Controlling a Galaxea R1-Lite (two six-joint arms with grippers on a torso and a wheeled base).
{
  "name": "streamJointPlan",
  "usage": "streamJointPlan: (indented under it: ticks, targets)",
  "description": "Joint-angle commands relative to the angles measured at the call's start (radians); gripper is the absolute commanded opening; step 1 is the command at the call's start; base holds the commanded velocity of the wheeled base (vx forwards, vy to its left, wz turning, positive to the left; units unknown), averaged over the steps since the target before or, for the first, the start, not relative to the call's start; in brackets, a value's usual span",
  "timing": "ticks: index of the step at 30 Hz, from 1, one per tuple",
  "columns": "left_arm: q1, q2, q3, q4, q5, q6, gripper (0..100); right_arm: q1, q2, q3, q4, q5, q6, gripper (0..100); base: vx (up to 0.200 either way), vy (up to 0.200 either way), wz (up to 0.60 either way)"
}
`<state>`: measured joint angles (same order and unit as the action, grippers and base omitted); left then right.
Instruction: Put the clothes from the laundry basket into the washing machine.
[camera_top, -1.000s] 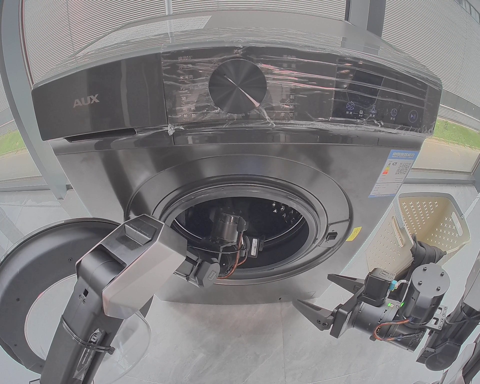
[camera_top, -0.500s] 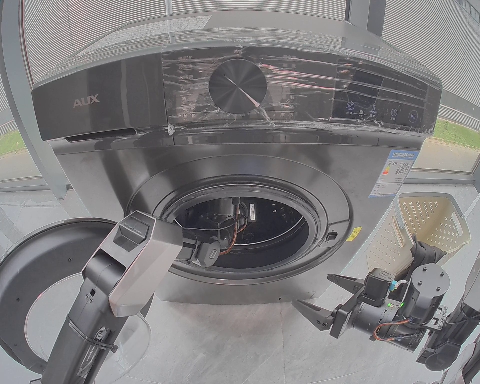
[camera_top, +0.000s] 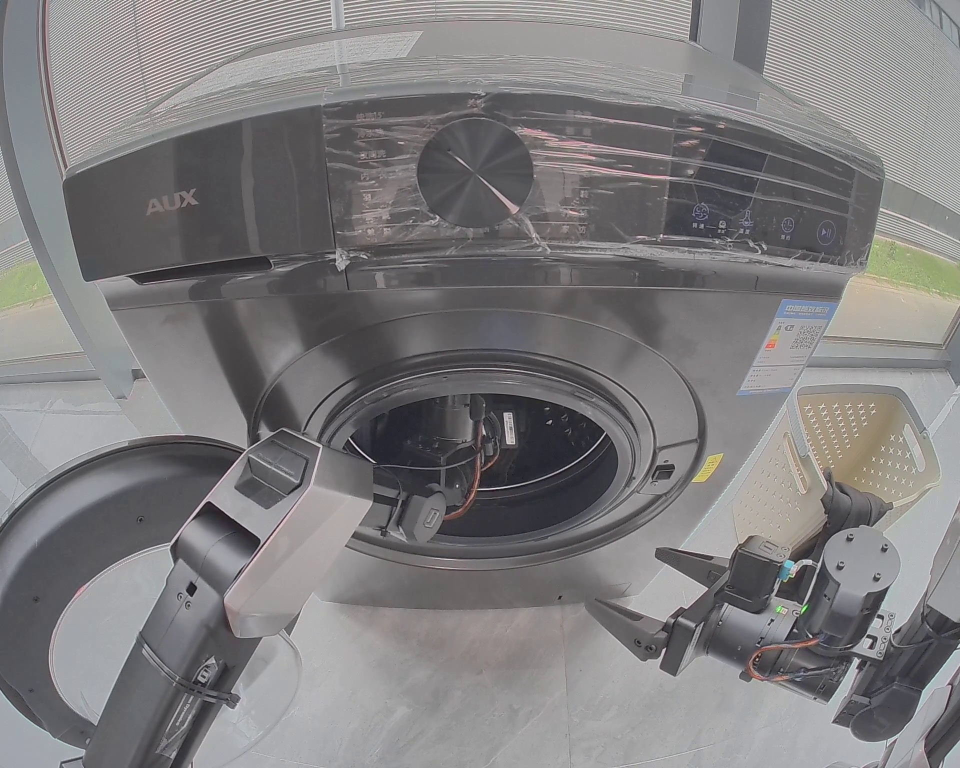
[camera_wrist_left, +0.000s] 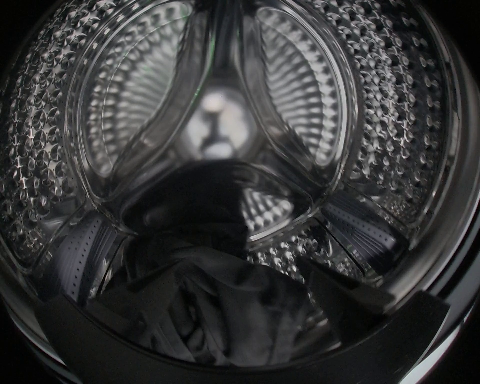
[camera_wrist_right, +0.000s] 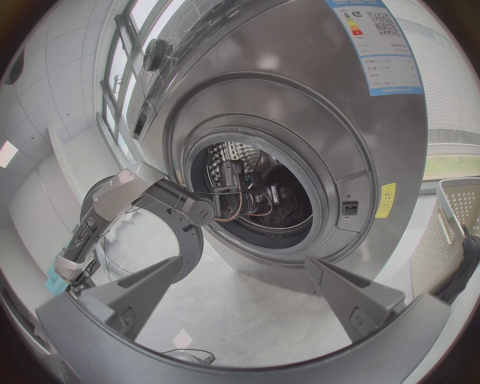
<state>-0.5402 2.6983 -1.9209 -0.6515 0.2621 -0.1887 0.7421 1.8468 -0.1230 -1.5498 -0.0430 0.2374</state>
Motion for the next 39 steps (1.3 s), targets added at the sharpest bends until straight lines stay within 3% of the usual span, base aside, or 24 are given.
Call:
streamJointPlan:
  ticks: [1, 10, 23, 26, 28, 31, 32, 39]
  targets:
    - [-0.057, -0.138, 0.195, -0.002, -0.012, -0.009, 100, 0.003, 0.002, 0.002, 0.0, 0.0, 0.0, 100, 0.0, 0.0, 0.0]
    - [-0.201, -0.377, 0.634, -0.068, -0.018, -0.015, 100, 0.005, 0.002, 0.017, 0.0, 0.0, 0.0, 100, 0.0, 0.0, 0.0]
    - [-0.3, -0.646, 1.116, -0.25, -0.02, -0.02, 100, -0.001, 0.0, 0.042, 0.0, 0.0, -0.001, 100, 0.0, 0.0, 0.0]
    - [-0.32, -0.736, 1.209, -0.304, -0.02, -0.034, 100, -0.01, -0.003, 0.054, 0.0, -0.005, -0.003, 100, 0.0, 0.0, 0.0]
    - [-0.328, -0.812, 1.26, -0.316, -0.018, -0.06, 100, -0.018, -0.006, 0.069, 0.002, -0.008, -0.007, 100, 0.0, 0.0, 0.0]
    - [-0.326, -0.934, 1.336, -0.31, -0.018, -0.092, 100, -0.061, -0.012, 0.115, -0.001, -0.017, -0.064, 100, 0.0, 0.0, 0.0]
    - [-0.317, -1.003, 1.385, -0.306, -0.018, -0.095, 100, -0.109, -0.026, 0.123, 0.0, -0.034, -0.095, 100, 0.0, 0.0, 0.0]
    - [-0.254, -1.213, 1.553, -0.316, -0.003, -0.092, 100, -0.273, -0.178, 0.123, 0.008, -0.035, -0.086, 100, 0.0, 0.0, 0.0]
